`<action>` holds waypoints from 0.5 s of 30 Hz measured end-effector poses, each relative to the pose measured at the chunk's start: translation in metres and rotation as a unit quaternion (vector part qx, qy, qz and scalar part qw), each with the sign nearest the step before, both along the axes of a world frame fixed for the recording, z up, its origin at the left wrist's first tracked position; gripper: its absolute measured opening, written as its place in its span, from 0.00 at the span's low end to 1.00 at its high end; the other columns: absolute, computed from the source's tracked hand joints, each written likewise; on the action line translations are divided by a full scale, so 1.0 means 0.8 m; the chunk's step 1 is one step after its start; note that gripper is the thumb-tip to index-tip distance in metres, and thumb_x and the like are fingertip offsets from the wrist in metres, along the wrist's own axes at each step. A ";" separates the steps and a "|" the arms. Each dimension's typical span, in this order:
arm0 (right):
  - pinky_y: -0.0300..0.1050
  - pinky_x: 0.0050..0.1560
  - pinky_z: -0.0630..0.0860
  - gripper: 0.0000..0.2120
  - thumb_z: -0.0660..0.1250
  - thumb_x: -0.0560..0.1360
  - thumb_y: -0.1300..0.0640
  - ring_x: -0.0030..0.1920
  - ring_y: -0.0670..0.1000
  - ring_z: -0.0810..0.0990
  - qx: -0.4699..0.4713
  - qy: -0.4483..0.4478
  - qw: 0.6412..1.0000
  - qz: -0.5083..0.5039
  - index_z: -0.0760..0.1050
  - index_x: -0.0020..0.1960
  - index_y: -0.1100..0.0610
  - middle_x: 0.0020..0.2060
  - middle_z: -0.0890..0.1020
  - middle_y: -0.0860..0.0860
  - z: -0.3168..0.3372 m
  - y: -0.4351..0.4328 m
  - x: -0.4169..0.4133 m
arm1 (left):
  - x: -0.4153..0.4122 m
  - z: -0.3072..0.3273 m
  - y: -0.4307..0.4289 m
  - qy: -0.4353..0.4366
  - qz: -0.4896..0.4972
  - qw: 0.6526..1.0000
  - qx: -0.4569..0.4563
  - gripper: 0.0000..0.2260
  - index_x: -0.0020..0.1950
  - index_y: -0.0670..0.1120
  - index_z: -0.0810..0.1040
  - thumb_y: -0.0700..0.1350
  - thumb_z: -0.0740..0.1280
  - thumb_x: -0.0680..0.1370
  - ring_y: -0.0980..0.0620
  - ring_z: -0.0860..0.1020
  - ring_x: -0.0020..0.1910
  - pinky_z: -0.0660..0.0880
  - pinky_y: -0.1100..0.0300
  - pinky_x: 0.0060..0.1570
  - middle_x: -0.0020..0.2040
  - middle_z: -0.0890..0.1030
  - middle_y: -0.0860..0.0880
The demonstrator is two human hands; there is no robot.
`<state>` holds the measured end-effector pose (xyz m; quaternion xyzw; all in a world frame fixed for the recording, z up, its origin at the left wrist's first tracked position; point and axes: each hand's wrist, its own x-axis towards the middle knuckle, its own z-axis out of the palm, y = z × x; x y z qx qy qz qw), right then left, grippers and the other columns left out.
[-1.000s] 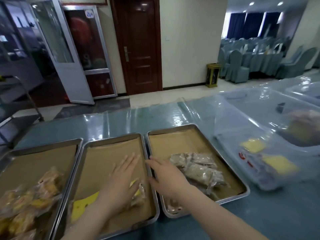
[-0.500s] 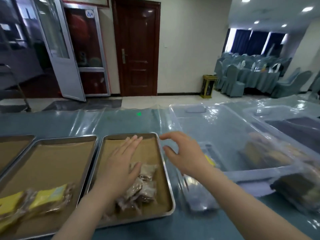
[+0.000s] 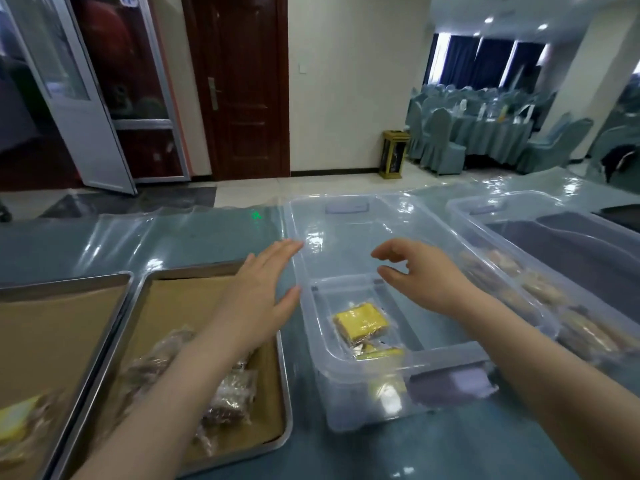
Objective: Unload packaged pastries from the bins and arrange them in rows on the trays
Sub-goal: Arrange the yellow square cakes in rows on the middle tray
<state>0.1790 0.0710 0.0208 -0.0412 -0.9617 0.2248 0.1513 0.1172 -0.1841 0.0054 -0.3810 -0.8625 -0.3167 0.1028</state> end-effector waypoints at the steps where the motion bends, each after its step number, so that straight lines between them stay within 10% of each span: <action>1: 0.36 0.50 0.68 0.12 0.67 0.76 0.53 0.50 0.42 0.75 0.010 -0.020 1.000 0.004 0.76 0.59 0.49 0.49 0.78 0.41 -0.001 0.015 -0.003 | 0.000 0.001 0.014 -0.019 -0.004 1.000 0.012 0.26 0.72 0.64 0.54 0.50 0.63 0.78 0.71 0.53 0.63 0.51 0.63 0.68 0.67 0.56 0.66; 7: 0.39 0.53 0.69 0.23 0.66 0.76 0.47 0.59 0.51 0.75 0.143 -0.278 0.943 0.110 0.68 0.69 0.50 0.63 0.76 0.50 -0.033 0.075 -0.051 | -0.005 -0.023 0.092 -0.208 0.051 0.976 0.033 0.30 0.76 0.54 0.52 0.52 0.63 0.78 0.61 0.52 0.72 0.52 0.62 0.68 0.75 0.54 0.59; 15: 0.53 0.58 0.74 0.28 0.63 0.75 0.39 0.62 0.59 0.74 0.364 -0.401 0.796 0.270 0.68 0.67 0.56 0.62 0.76 0.55 -0.133 0.076 -0.088 | -0.001 -0.049 0.105 -0.102 0.175 0.966 -0.159 0.36 0.76 0.52 0.38 0.56 0.59 0.78 0.60 0.37 0.73 0.39 0.63 0.68 0.76 0.38 0.57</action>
